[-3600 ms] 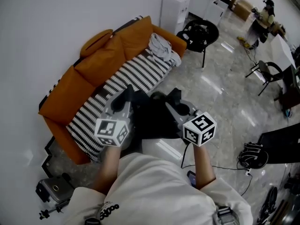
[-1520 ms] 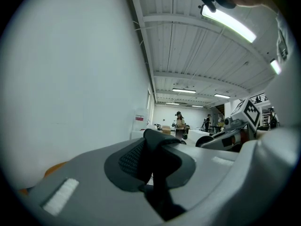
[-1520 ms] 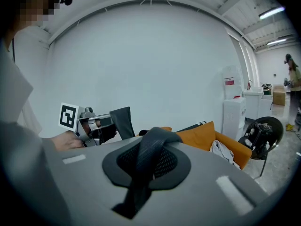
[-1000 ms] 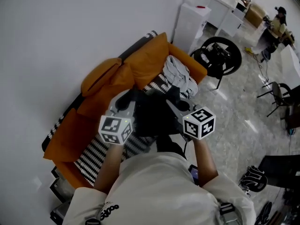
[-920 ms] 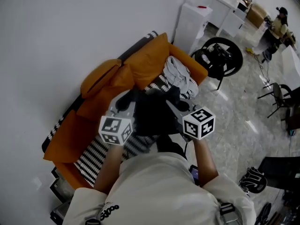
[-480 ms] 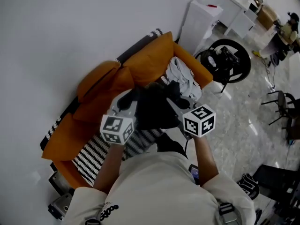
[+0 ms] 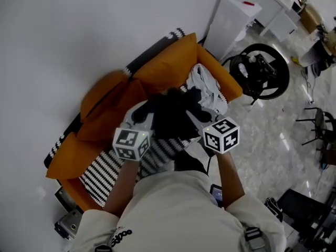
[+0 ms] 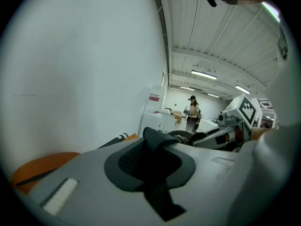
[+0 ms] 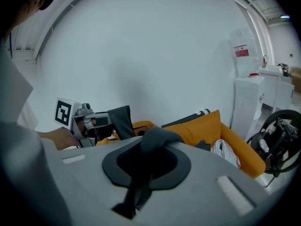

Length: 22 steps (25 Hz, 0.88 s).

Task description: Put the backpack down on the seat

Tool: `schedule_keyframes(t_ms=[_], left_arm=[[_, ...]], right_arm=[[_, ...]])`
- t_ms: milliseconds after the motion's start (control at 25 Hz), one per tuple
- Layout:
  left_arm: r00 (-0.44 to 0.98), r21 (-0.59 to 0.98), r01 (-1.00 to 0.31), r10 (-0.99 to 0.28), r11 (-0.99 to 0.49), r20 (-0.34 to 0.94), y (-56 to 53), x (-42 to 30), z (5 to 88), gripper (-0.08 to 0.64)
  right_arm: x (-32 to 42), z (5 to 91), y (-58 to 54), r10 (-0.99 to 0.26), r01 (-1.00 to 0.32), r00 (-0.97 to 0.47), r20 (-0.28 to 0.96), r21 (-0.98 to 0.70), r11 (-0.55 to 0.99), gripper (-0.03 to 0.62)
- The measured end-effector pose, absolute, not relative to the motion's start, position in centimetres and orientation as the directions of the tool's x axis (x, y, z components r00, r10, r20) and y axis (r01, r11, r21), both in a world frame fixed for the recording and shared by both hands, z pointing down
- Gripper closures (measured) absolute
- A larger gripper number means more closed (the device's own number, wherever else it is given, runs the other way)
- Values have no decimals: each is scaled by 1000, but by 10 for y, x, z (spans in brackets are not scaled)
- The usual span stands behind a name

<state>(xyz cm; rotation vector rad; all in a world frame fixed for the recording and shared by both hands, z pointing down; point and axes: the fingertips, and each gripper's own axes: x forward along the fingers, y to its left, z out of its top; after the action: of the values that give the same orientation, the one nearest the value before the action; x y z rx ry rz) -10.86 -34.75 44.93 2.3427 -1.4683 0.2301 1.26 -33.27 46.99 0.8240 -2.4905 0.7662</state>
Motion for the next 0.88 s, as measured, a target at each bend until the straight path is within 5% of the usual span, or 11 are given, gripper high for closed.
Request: schedule_keyframes(t_ms=[880], left_arm=[[428, 238, -904, -767, -356, 477, -507, -78, 533, 515]], right_arm=[[48, 546, -469, -344, -655, -736, 583, -484, 581, 569]])
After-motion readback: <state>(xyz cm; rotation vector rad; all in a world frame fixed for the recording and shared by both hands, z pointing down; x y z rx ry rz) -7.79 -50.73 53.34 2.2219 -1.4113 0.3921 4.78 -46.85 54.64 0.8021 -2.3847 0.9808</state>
